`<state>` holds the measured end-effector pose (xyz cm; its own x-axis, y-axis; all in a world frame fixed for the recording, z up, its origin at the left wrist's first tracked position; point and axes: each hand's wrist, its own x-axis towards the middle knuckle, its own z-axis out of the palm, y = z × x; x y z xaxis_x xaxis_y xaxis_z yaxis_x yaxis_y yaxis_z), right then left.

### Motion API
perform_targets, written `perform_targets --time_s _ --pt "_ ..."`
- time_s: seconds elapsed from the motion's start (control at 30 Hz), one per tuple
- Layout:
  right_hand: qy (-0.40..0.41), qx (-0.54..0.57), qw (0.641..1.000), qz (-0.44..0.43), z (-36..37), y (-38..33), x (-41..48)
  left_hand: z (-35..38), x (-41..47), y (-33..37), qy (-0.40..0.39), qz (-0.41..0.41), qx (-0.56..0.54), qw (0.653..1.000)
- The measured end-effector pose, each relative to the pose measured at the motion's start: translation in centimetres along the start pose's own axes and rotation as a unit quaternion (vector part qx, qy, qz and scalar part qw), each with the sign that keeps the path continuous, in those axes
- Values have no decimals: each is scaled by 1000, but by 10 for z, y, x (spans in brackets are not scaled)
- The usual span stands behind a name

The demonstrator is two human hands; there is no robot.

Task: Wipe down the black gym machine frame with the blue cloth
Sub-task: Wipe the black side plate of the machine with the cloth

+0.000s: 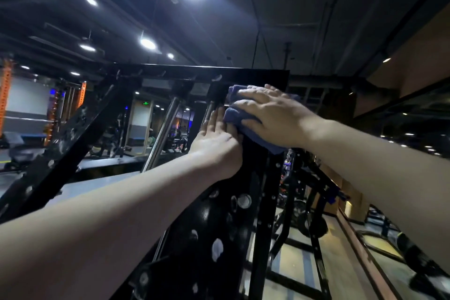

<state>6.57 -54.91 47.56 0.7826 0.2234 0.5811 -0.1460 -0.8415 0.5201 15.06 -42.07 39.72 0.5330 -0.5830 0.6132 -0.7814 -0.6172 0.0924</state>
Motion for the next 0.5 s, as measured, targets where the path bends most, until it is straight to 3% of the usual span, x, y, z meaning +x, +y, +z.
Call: perform_targets --time_s 0.17,0.27,0.33,0.5 --pt "55 28 994 85 4 0 5 9 -27 10 2 -32 91 995" --pt "1 12 1000 -10 17 -21 -9 15 -43 17 3 -34 118 992" --pt "-26 10 999 -29 12 -19 -14 17 -51 18 21 -24 122 992" --pt "24 17 997 74 13 -24 -13 29 -68 17 83 -23 111 990"
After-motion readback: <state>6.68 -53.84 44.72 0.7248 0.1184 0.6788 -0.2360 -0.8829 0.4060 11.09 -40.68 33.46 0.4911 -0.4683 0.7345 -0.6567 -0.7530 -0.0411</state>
